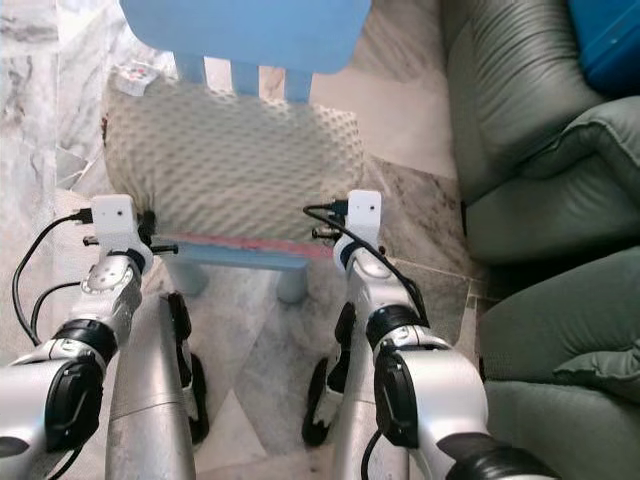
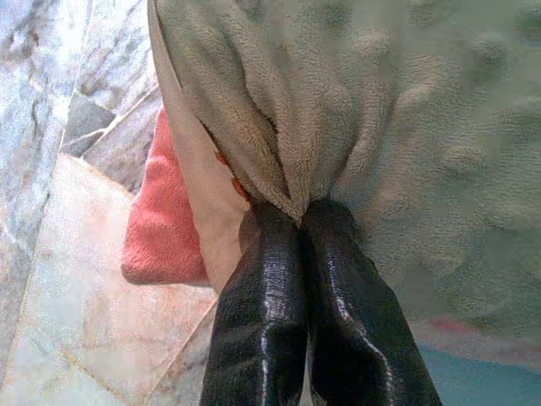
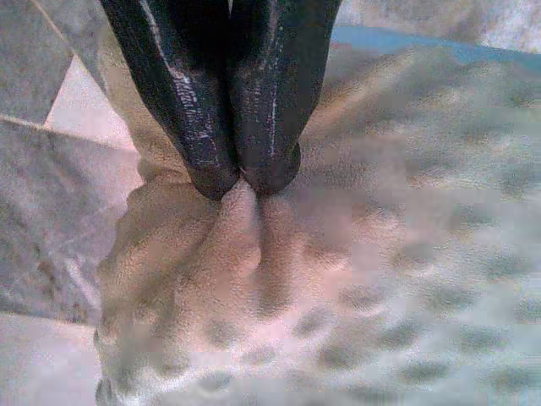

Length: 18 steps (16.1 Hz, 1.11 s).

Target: Move the pillow to the sofa

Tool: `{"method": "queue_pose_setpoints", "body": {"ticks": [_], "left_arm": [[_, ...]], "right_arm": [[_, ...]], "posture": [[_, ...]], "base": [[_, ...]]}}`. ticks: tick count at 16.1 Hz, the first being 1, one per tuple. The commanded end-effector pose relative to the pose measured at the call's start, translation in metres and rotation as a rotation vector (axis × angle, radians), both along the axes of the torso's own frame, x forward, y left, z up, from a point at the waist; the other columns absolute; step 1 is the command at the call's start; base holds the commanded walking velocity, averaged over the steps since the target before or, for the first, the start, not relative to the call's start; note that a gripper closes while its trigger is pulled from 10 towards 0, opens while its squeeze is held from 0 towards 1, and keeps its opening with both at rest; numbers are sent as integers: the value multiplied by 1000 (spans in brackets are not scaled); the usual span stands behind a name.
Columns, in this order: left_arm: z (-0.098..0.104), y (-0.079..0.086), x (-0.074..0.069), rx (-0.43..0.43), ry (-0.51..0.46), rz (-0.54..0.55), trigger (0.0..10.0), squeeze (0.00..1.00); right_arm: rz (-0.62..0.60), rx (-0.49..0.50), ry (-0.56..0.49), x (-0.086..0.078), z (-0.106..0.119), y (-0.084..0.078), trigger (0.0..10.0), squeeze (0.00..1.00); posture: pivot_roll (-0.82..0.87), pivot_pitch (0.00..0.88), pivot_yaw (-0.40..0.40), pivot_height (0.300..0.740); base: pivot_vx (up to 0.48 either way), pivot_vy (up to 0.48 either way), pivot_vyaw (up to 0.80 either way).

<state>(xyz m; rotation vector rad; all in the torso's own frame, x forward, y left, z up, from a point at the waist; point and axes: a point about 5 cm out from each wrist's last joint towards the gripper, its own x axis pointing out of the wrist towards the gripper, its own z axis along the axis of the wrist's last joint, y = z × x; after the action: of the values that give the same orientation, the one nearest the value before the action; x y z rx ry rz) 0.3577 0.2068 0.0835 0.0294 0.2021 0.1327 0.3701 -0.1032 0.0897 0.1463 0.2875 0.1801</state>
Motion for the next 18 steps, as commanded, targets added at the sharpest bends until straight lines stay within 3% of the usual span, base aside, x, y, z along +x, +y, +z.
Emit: {"method": "queue_pose_setpoints", "body": {"ticks": [1, 4, 6, 9, 12, 14, 15, 16, 18], "left_arm": [[2, -13, 4, 17, 9, -58, 0, 0], [20, -14, 13, 26, -58, -94, 0, 0], [22, -12, 13, 30, -72, -91, 0, 0], [18, -7, 4, 12, -143, -85, 0, 0], [11, -32, -24, -11, -255, -192, 0, 0], [16, -50, -46, -26, -330, -243, 0, 0], [18, -52, -50, -26, -345, -246, 0, 0], [32, -60, -66, 4, -434, -249, 0, 0], [43, -64, -78, 41, -475, -262, 0, 0]], "right_arm": [[21, 6, 12, 0, 0, 0, 0, 0], [74, -3, -31, 1, 4, -8, 0, 0], [84, 6, -30, -3, -3, -17, 0, 0], [69, -28, -73, -26, -26, -43, 0, 0], [68, -105, -235, -64, -30, -55, 0, 0], [85, -156, -344, -85, -22, -51, 0, 0], [65, -159, -362, -87, -20, -52, 0, 0], [-53, -168, -429, -88, -6, -53, 0, 0], [-109, -190, -490, -92, 11, -52, 0, 0]], "posture": [[15, 104, -119, 531], [25, 10, -77, 531], [27, 0, -58, 531], [39, 0, -36, 531], [23, 0, 0, 531], [34, 0, -8, 531], [36, 0, -9, 531], [43, 0, -9, 531], [36, 0, 11, 531]], "base": [[0, 0, 0], [0, 0, 0], [0, 0, 0], [0, 0, 0], [0, 0, 0], [0, 0, 0], [0, 0, 0], [0, 0, 0], [0, 0, 0]]}}
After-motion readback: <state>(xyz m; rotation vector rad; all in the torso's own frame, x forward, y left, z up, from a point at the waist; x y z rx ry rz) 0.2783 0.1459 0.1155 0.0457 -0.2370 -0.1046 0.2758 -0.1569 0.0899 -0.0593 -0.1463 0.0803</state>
